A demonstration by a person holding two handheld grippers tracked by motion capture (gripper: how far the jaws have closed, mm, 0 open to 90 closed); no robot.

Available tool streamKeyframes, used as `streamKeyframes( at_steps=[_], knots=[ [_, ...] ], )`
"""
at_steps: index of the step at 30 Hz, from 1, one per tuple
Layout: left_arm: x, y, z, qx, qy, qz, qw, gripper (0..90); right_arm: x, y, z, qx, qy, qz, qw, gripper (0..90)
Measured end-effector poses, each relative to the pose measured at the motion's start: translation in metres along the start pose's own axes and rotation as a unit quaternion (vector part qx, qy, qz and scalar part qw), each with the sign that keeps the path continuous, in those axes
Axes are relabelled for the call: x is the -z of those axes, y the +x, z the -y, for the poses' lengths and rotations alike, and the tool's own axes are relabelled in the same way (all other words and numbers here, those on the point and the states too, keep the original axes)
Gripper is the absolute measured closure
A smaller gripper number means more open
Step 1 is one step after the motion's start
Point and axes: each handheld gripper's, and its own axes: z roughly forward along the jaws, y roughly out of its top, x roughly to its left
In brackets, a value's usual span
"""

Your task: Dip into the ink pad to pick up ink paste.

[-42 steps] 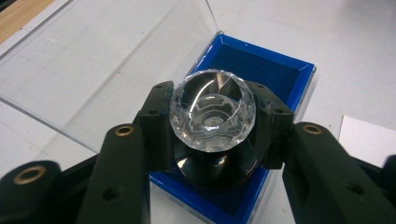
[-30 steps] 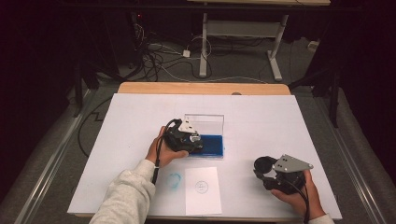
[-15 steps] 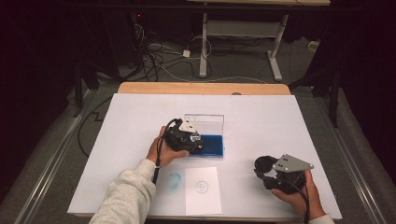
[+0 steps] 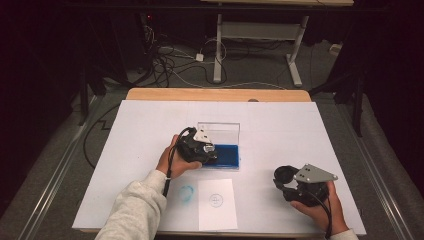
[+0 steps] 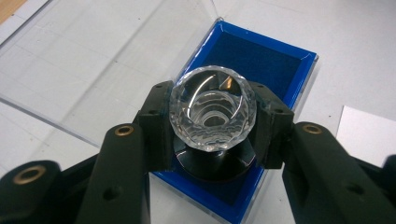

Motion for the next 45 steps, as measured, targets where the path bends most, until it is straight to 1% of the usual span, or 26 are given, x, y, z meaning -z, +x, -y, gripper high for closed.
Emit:
streamKeyframes(
  at_steps=[2, 6, 7, 9, 11, 13, 15, 17, 20, 23, 24, 27, 29, 34, 40, 45],
  knots=[
    [-0.0010, 0.0005, 0.0001, 0.005, -0.004, 0.001, 1.0000, 54.7, 0.0007, -0.0002, 0.0003, 0.002, 0.001, 0.001, 1.0000, 38.2],
    [-0.0017, 0.0051, 0.0026, 0.019, -0.015, 0.016, 0.9996, 54.7, 0.0021, 0.0004, 0.0001, 0.007, -0.001, 0.003, 1.0000, 38.3],
    [-0.0014, 0.0055, 0.0029, 0.020, -0.015, 0.016, 0.9996, 54.7, 0.0030, 0.0005, -0.0001, 0.004, -0.004, 0.003, 1.0000, 38.3],
    [-0.0015, 0.0041, 0.0022, 0.017, -0.013, 0.013, 0.9997, 54.7, 0.0038, 0.0004, -0.0008, 0.004, -0.007, 0.006, 0.9999, 38.4],
    [-0.0019, 0.0017, 0.0011, 0.013, -0.010, 0.007, 0.9998, 54.7, 0.0042, 0.0000, -0.0008, 0.007, -0.008, 0.003, 0.9999, 38.4],
    [-0.0018, 0.0018, 0.0011, 0.013, -0.009, 0.007, 0.9998, 54.7, 0.0038, 0.0006, -0.0007, 0.005, -0.006, 0.003, 1.0000, 38.4],
    [-0.0019, 0.0016, 0.0007, 0.015, -0.009, 0.007, 0.9998, 54.7, 0.0035, 0.0004, -0.0005, 0.009, -0.005, 0.003, 0.9999, 38.4],
    [-0.0021, 0.0010, 0.0000, 0.014, -0.006, 0.005, 0.9999, 54.6, 0.0036, 0.0005, -0.0007, 0.007, -0.006, 0.003, 0.9999, 38.4],
    [-0.0022, 0.0028, 0.0016, 0.021, -0.011, 0.010, 0.9997, 54.7, 0.0035, 0.0006, -0.0010, 0.008, -0.006, 0.003, 0.9999, 38.4],
    [-0.0018, 0.0022, 0.0012, 0.018, -0.008, 0.008, 0.9998, 54.7, 0.0038, 0.0013, -0.0011, 0.008, -0.006, 0.003, 0.9999, 38.4],
    [-0.0019, 0.0024, 0.0017, 0.020, -0.010, 0.009, 0.9997, 54.7, 0.0038, 0.0013, -0.0011, 0.008, -0.006, 0.004, 0.9999, 38.4],
    [-0.0016, 0.0018, 0.0013, 0.018, -0.007, 0.006, 0.9998, 54.7, 0.0048, 0.0008, -0.0007, 0.008, -0.007, 0.003, 0.9999, 38.4],
    [-0.0019, 0.0019, 0.0016, 0.020, -0.009, 0.007, 0.9997, 54.7, 0.0049, 0.0005, -0.0004, 0.005, -0.008, 0.003, 1.0000, 38.4],
    [-0.0023, 0.0008, 0.0011, 0.020, -0.008, 0.004, 0.9998, 54.6, 0.0045, 0.0017, -0.0009, 0.010, -0.007, 0.002, 0.9999, 38.4],
    [-0.0030, 0.0007, 0.0012, 0.024, -0.010, 0.005, 0.9996, 54.6, 0.0037, 0.0023, -0.0012, 0.006, -0.005, 0.003, 1.0000, 38.4],
    [-0.0031, -0.0010, 0.0001, 0.021, -0.006, -0.001, 0.9998, 54.6, 0.0030, 0.0024, -0.0014, 0.007, -0.008, 0.004, 0.9999, 38.4]
  ],
)
